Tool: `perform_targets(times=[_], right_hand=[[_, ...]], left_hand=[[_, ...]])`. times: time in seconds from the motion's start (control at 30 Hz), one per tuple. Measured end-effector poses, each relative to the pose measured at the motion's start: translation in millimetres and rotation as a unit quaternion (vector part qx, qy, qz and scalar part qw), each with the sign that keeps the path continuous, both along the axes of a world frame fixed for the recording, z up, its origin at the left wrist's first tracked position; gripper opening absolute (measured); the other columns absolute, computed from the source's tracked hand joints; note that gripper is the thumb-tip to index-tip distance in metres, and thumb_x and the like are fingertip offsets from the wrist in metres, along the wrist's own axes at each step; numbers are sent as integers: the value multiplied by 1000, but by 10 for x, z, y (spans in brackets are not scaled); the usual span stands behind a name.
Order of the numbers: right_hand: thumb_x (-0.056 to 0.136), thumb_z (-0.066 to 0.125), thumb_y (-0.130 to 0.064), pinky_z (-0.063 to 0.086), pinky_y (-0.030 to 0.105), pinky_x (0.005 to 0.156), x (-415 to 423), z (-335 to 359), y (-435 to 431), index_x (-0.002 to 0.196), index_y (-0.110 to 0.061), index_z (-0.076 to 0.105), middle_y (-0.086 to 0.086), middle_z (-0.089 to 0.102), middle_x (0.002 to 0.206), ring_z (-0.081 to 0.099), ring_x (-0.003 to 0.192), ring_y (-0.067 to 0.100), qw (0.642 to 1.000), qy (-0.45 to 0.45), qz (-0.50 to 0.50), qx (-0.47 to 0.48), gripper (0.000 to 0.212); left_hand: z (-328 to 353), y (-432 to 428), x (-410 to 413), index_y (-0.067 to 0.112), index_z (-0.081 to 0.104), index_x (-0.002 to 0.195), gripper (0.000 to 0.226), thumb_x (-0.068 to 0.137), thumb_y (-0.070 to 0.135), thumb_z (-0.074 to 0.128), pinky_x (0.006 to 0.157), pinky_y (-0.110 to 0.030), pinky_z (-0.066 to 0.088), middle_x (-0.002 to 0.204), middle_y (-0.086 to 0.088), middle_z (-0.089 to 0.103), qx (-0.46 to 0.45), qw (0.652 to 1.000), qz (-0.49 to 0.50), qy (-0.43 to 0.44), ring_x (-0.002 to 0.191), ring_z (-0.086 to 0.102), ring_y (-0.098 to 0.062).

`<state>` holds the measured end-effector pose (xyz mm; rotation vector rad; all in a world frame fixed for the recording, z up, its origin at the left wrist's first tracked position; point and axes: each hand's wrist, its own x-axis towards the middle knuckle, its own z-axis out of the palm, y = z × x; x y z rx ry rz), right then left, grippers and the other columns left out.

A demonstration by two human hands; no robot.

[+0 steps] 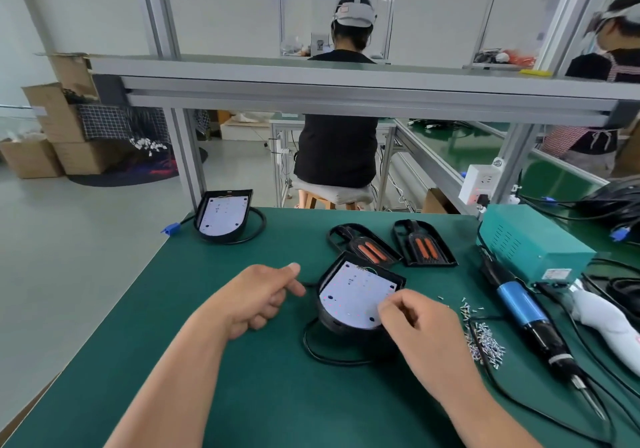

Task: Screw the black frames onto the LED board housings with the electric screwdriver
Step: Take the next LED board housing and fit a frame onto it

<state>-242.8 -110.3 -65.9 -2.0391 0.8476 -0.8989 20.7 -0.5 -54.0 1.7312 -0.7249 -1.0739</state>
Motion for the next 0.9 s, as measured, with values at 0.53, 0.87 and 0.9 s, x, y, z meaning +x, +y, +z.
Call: perform_targets(times=[0.53, 0.87, 0.9], right_hand=[[92, 65, -44, 37, 18, 54, -87, 91, -231, 91, -21, 74, 1, 65, 65, 47, 54, 5, 993, -85, 67, 44, 25], [93, 71, -35, 50, 32, 75, 242, 12, -1099, 88, -34, 73, -11, 71, 84, 64, 81, 3, 996, 75, -56, 0, 5], [93, 72, -35, 51, 32, 78, 318, 3, -1150, 91, -33, 72, -14, 71, 87, 64, 85, 1, 994, 91, -56, -16, 3]], left_hand=[[-7, 37, -9, 7, 50, 69, 62, 69, 62, 79, 71, -36, 22, 73, -4, 33, 38, 952, -190, -236, 71, 30, -21], [-8, -39, -142, 4, 61, 79, 56, 74, 56, 81, 65, -34, 22, 64, 4, 35, 18, 942, -232, -243, 64, 32, -15], [-9, -46, -146, 6, 66, 83, 53, 74, 56, 81, 63, -32, 22, 63, 6, 37, 10, 944, -232, -236, 63, 33, -14]])
